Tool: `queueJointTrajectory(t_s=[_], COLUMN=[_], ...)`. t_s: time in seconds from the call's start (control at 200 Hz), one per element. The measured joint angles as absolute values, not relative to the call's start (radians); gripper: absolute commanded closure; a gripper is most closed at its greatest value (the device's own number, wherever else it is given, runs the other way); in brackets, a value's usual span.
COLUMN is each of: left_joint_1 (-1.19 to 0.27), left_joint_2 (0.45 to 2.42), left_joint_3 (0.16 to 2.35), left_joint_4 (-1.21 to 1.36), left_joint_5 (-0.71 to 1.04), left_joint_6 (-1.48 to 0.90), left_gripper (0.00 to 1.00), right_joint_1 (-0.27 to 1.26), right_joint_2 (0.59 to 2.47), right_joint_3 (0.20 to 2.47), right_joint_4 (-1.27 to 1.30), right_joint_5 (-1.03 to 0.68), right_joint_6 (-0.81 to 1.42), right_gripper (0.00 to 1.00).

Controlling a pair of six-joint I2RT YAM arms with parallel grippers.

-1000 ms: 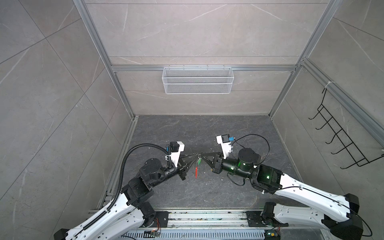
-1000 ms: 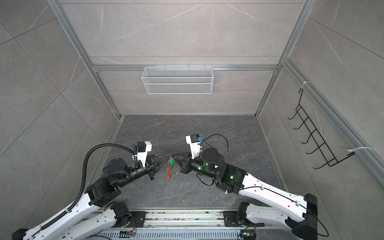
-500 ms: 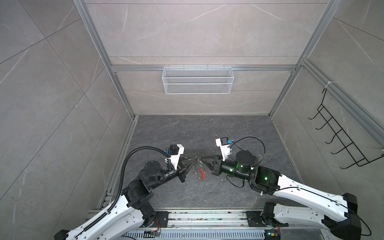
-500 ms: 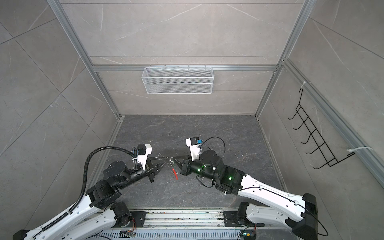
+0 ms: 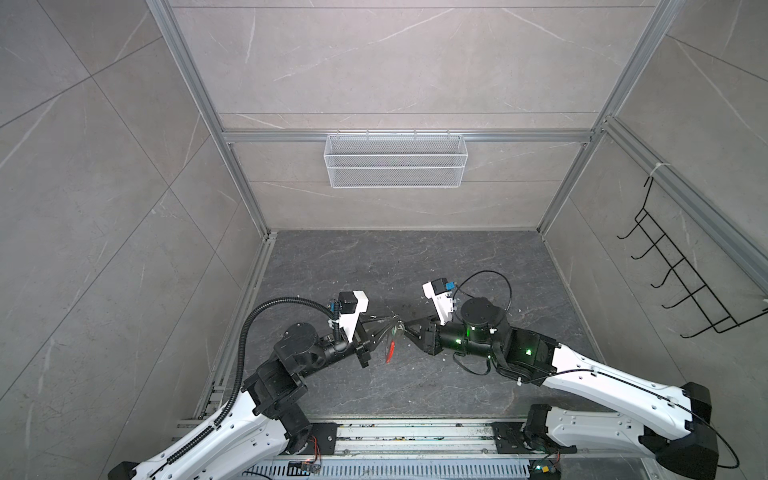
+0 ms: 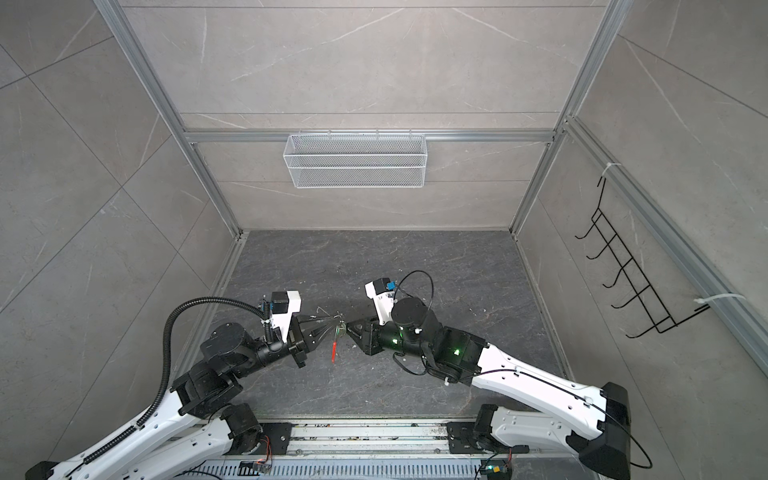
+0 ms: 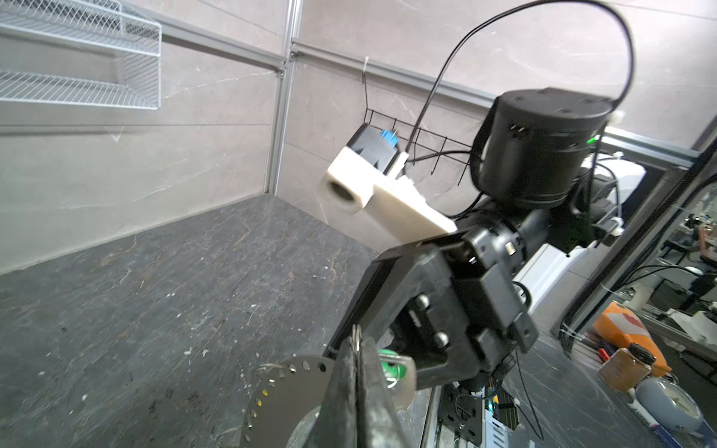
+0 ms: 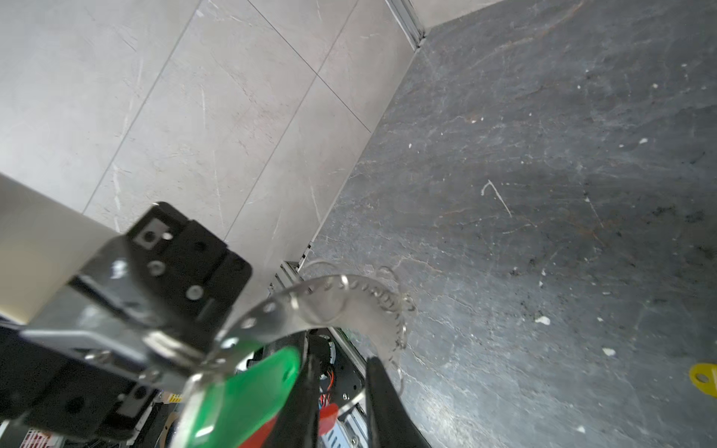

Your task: Remove the keys from the keyring

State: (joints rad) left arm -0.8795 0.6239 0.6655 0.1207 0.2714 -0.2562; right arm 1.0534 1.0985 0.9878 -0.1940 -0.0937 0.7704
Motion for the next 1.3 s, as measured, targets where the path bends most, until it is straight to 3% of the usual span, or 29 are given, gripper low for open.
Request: queueJointTrajectory(t_s=[0.22,0.52,0.74,0.99,1.145,1.3], left_joint_1=[-0.881,-0.881,-0.881,-0.881,-0.881,-0.881], left_joint_2=[0.62,0.614,0.624,0.641,0.641,0.636], left_joint_3=[0.673,0.699,0.707,0.715,0.715,0.715], left_joint_4=[0.135,0.115,0.112,0.109,0.109,0.11], left_joint_5=[0.316,0.346,0.387,0.404,0.404,0.405], left_joint_6=[-0.256,-0.256,-0.257,-0.258,-0.258,-0.258], left_gripper=[1.0,1.0,1.0,1.0,1.0,1.0], right_joint_1=[1.053,1.053,1.053,1.053,1.053,1.053], right_joint_2=[1.104,0.995,0.954,1.005,1.028,1.039], right_joint_3=[1.017,1.166,1.19,1.187,1.184,1.132], right_joint_4=[-0.285,-0.471,-0.463,-0.362,-0.321,-0.281], right_joint_5=[-0.086,-0.015,-0.137,-0.288,-0.346,-0.367], right_joint_6=[0.728,0.474,0.272,0.181,0.177,0.193], right_gripper=[0.5,0.46,0.47,0.63,0.83,0.92])
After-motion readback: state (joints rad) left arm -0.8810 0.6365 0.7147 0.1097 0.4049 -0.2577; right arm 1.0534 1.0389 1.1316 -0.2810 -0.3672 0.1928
